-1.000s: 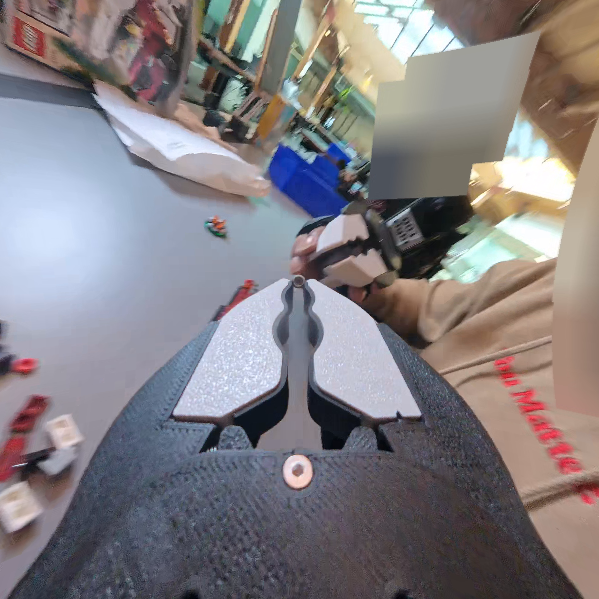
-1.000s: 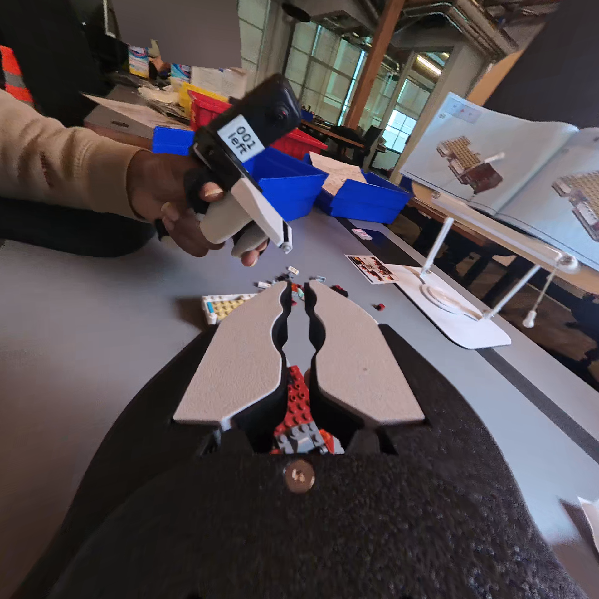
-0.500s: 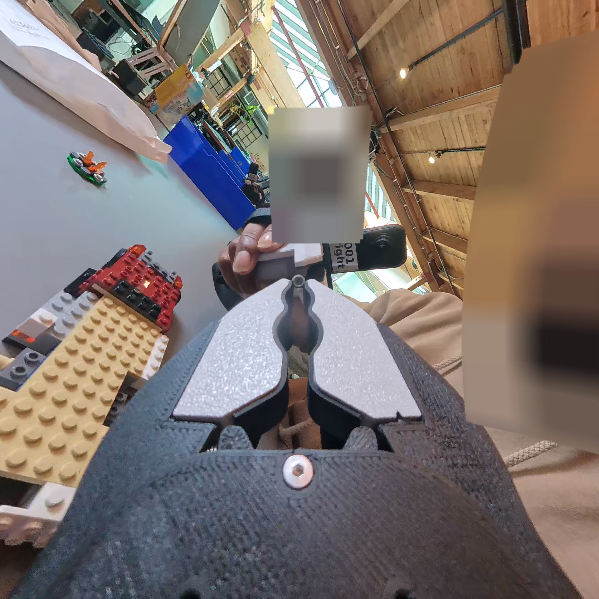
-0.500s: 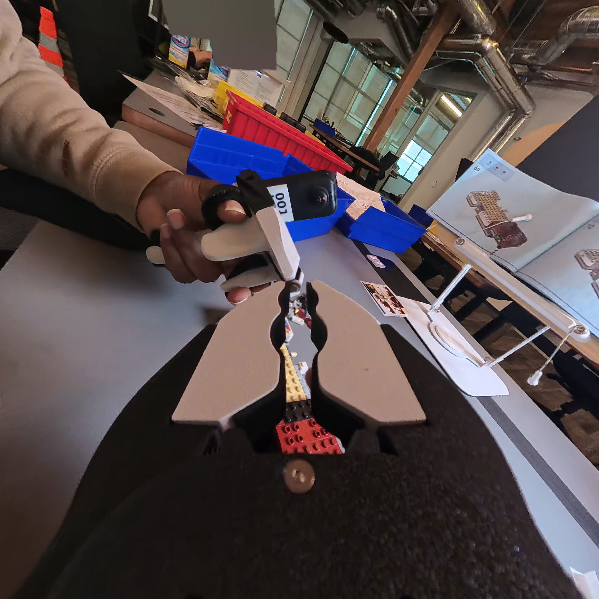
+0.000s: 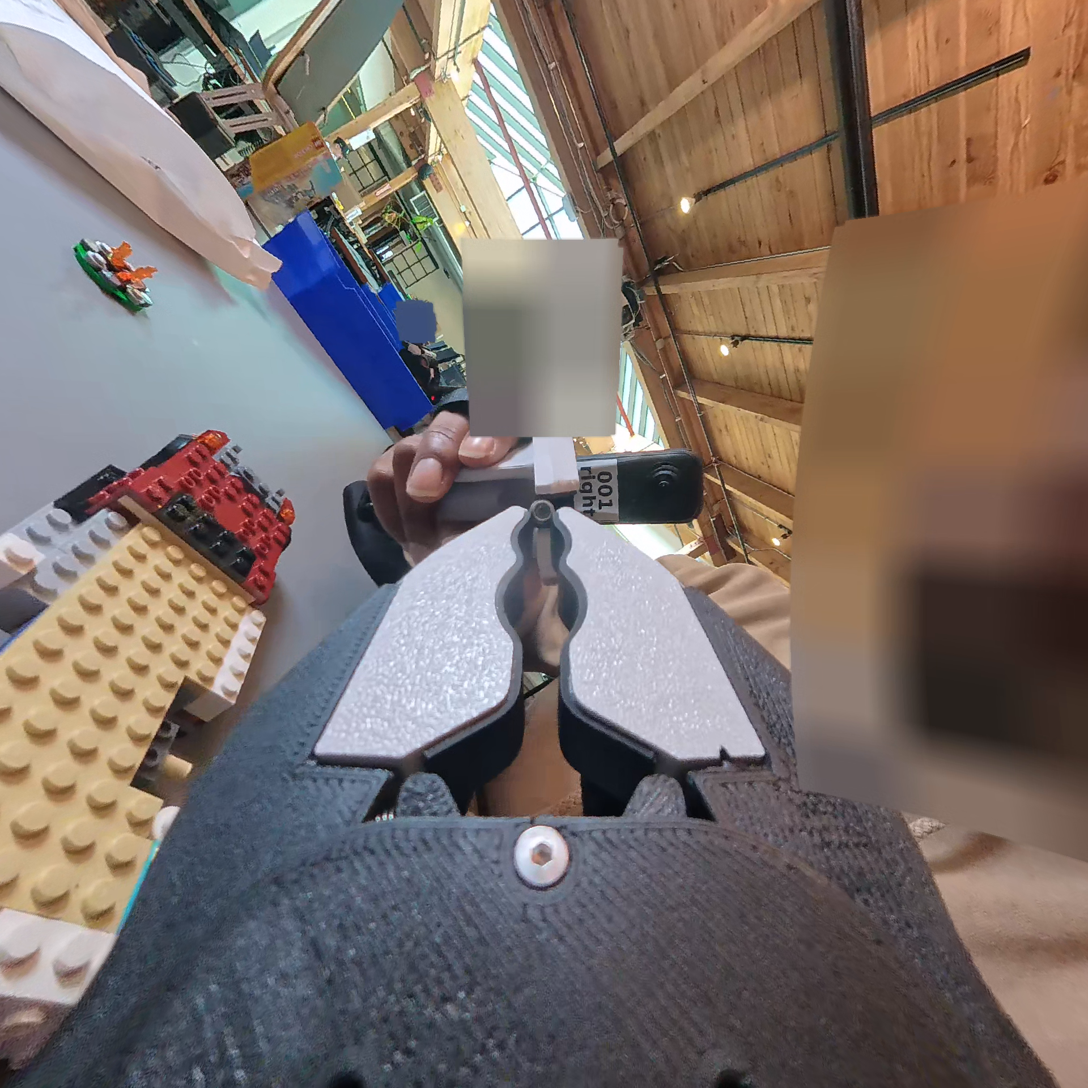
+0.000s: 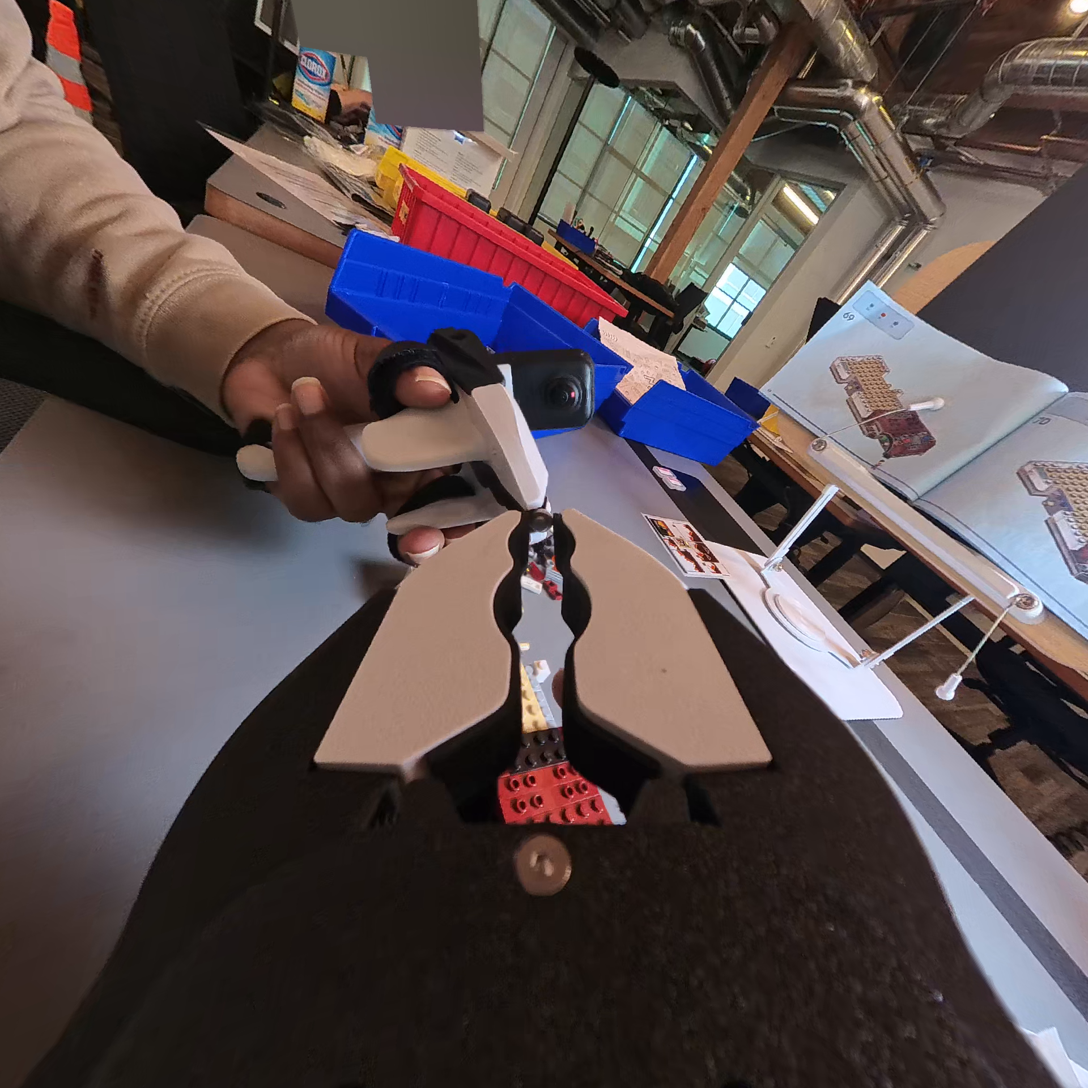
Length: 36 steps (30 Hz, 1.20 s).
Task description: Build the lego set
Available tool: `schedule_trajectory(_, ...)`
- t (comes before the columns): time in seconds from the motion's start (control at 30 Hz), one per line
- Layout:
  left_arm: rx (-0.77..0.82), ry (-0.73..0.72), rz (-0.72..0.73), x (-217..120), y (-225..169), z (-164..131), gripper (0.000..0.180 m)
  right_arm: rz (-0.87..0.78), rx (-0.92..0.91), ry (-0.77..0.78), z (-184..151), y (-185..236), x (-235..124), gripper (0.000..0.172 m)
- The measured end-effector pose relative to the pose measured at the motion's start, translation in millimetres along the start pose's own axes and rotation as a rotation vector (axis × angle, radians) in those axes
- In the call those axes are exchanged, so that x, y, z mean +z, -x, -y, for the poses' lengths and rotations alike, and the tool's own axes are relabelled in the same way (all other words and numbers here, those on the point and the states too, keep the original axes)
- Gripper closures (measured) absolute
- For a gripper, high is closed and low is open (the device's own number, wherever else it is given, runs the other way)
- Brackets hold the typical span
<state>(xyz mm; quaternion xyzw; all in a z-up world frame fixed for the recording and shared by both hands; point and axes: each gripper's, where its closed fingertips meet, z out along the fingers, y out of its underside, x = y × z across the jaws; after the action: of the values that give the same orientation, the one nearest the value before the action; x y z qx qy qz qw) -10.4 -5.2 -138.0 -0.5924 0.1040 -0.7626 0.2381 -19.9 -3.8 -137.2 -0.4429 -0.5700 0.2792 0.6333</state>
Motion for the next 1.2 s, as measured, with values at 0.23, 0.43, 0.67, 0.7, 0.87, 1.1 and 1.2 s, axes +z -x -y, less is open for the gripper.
schedule_trajectory(0.23,-0.026,0.003,-0.016,1.0,-0.8,-1.0,0.175,0.032,0.021,0.018,-0.5,0.1,-1.0,0.166)
schedule_trajectory(0.43,0.548,0.209,0.435,-25.2,35.9,10.7,0.157,0.317,0.137,0.435,-51.7,-5.0,-40.4,0.166)
schedule_trajectory(0.67,1.074,0.717,0.901,-63.0,94.3,-7.1,0.122,0.616,0.18,0.889,-107.8,34.8,-99.5,0.165)
schedule_trajectory(0.7,1.088,0.759,0.909,-63.2,97.8,-10.6,0.119,0.635,0.173,0.931,-112.9,37.1,-103.2,0.165)
schedule_trajectory(0.87,1.18,0.872,0.954,-56.7,110.7,-13.0,0.127,0.689,0.132,1.031,-123.1,37.5,-106.2,0.165)
schedule_trajectory(1.1,1.214,1.016,0.968,-44.5,116.5,-12.5,0.131,0.715,0.092,1.08,-131.0,31.5,-104.0,0.165)
schedule_trajectory(1.2,1.231,1.023,0.994,-36.0,121.0,-7.1,0.139,0.711,0.091,1.073,-131.7,30.0,-102.1,0.165)
